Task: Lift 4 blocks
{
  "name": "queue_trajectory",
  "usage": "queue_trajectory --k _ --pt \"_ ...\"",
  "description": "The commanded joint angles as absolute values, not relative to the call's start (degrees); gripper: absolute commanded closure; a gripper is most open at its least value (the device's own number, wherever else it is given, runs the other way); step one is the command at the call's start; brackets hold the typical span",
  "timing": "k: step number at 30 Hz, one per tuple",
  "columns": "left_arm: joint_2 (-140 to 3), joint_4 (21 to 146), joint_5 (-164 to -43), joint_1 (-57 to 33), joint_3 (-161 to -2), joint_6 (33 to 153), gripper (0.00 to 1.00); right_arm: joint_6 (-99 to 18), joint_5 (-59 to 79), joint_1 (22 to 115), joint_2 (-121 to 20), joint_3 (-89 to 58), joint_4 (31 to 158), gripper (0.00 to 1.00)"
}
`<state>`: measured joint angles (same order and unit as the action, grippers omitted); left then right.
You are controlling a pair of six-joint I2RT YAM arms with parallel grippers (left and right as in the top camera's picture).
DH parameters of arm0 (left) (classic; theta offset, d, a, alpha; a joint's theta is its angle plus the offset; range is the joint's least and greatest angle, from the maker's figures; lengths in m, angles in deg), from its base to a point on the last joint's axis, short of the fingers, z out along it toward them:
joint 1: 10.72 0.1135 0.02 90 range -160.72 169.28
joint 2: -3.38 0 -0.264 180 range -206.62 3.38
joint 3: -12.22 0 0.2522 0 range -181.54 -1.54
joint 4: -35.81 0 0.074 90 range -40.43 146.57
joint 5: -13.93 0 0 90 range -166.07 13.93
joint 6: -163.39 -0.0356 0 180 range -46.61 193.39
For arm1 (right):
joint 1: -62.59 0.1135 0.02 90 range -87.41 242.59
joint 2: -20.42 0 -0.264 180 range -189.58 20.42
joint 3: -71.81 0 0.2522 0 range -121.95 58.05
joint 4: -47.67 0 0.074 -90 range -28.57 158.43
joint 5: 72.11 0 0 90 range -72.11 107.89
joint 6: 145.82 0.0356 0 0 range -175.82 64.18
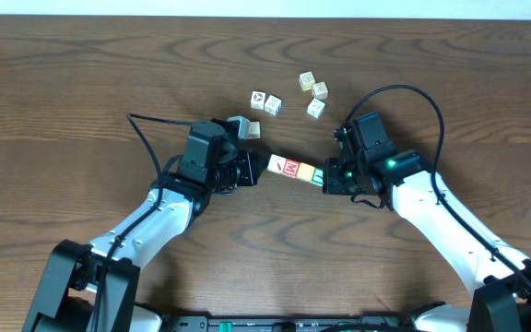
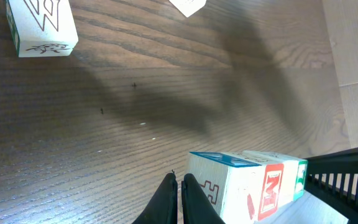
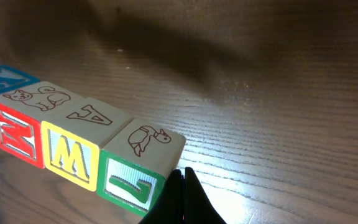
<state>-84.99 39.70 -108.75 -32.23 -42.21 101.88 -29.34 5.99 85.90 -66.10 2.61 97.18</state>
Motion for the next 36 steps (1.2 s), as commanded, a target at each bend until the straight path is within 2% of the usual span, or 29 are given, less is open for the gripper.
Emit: queue_trajectory --k 1,36 --pt "-83.7 39.3 -119.6 -35.8 -44.4 101.3 0.93 -30.1 -4.6 87.5 -66.0 -0.5 94.2 0.99" --pt "-83.7 39.2 -119.6 -35.8 -44.4 101.3 0.93 -27.1 -4.7 87.5 -66.0 -1.2 92.0 0.99"
